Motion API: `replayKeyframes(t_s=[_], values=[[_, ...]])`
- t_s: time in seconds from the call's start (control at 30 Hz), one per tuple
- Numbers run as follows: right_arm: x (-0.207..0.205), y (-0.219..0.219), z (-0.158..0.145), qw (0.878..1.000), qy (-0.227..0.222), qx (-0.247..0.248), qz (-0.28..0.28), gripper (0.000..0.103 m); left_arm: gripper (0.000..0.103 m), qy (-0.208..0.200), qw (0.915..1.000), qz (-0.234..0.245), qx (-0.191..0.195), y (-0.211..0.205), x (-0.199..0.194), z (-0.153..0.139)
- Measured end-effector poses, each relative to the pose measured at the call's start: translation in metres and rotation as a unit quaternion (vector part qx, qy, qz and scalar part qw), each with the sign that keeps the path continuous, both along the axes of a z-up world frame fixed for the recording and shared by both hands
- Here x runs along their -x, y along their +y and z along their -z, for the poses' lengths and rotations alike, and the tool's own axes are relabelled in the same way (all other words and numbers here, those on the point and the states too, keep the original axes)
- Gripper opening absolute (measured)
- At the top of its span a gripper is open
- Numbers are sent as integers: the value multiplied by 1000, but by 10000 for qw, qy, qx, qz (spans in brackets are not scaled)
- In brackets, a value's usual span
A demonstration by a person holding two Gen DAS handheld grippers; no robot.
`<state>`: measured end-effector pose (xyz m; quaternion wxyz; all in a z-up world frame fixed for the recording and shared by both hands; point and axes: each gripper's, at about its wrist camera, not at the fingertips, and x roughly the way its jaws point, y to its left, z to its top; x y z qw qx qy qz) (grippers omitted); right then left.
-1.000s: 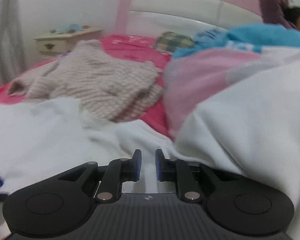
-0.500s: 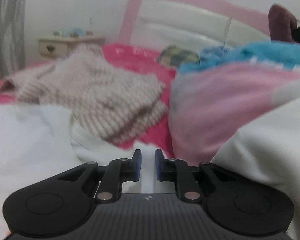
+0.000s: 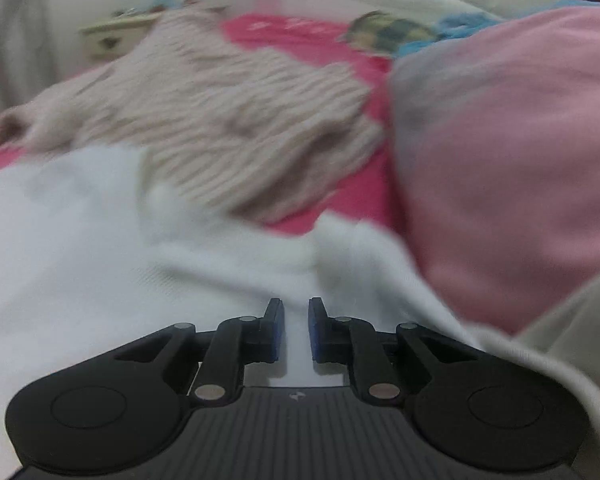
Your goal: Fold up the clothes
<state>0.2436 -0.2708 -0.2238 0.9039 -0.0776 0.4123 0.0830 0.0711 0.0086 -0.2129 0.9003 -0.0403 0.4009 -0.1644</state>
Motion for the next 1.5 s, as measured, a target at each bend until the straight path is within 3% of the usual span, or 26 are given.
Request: replayKeyframes(t_s=[0.4, 0.5, 0.57, 0.7, 0.9, 1.03, 1.1, 1.2, 1.33, 1.4, 1.43, 1.5], values=[[-11, 3, 4, 9975, 394, -592, -44, 12, 48, 49, 10000, 8, 23, 3, -1, -1], [-21, -2, -8, 9972, 226, -564, 447, 14, 48, 10, 10000, -7, -22, 1, 1, -1], [-14, -11, -28, 9949, 113, -880, 484, 16, 49, 14, 10000, -40, -11, 1, 1, -2], [47, -39, -95, 9906, -270, -1335, 102, 19, 49, 172, 9996, -151, 140, 4, -3, -6], [146, -91, -193, 9926, -640, -1032, 96, 21, 49, 244, 9989, -260, 290, 10, 1, -24], [209, -108, -221, 9961, -392, -731, 296, 21, 50, 252, 9990, -68, 367, 9, 12, -43], [237, -113, -208, 9963, -91, -772, 377, 22, 51, 385, 9982, 194, 413, 5, 21, -52], [244, -109, -155, 9984, 198, -343, 413, 22, 52, 714, 9941, 739, 345, -7, 41, -58], [253, -103, -83, 9970, 582, 231, 459, 19, 52, 1053, 9824, 1541, -7, -27, 82, -54], [258, -100, -48, 9945, 774, 518, 481, 5, 52, 1168, 9767, 1780, -280, -33, 107, -42], [257, -101, -36, 9929, 793, 695, 558, 0, 52, 1190, 9751, 1825, -428, -34, 116, -36], [262, -100, -46, 9927, 600, 761, 718, 0, 52, 1097, 9742, 1810, -784, -33, 132, -27]])
